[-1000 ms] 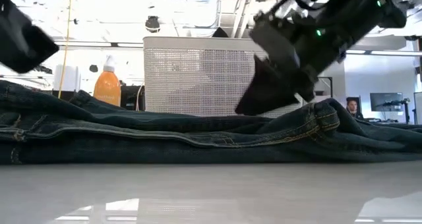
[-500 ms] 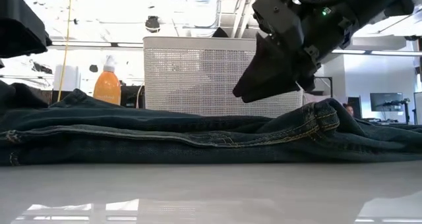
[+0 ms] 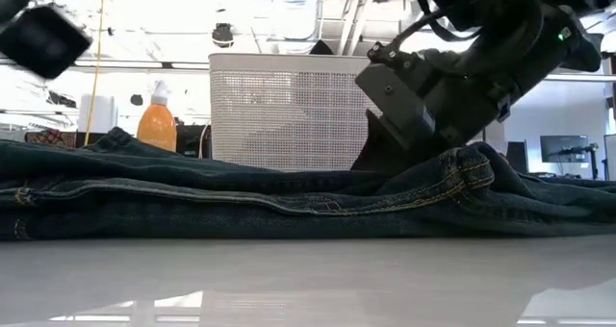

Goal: Fold laundry
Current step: Fold the dark blue jeans

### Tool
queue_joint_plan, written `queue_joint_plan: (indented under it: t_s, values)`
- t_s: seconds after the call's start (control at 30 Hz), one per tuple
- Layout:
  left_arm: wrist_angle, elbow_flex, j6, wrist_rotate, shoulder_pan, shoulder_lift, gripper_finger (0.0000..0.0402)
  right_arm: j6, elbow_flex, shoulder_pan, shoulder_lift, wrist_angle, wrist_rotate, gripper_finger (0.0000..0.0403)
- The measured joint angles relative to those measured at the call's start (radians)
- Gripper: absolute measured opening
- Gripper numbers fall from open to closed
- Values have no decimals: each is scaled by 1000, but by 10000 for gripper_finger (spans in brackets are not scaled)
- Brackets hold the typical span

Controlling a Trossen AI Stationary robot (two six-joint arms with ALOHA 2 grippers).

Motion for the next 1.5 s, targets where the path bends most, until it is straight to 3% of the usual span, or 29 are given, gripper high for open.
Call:
queue_joint_plan:
  t_s: [0.13,0.2,0.33,0.4,0.6,0.73,0.83,1.1,1.27,1.5]
  values:
    - [-33,1,145,-319,17,-71,0,2,0,-1,-17,-7,-29,166]
    - [-73,1,154,-410,50,-74,0,-18,0,1,-45,-15,-43,166]
    - [-168,1,43,-425,143,-38,0,-47,0,19,-132,-40,-57,166]
    - [-233,0,-51,-425,182,5,0,14,0,35,-183,-107,-39,166]
    - [-333,0,-251,-355,252,194,0,421,0,109,-348,-584,124,166]
    - [-304,2,-283,-327,264,310,0,720,-20,145,-412,-922,73,169]
    - [-279,2,-296,-331,264,358,0,854,-72,148,-467,-1047,-7,181]
    - [-299,9,-267,-246,244,289,0,864,-262,120,-666,-996,-114,245]
    - [-303,9,-222,-222,208,161,0,827,-445,114,-778,-751,-114,262]
    - [-274,9,-160,-289,151,19,0,776,-608,109,-804,-525,-102,263]
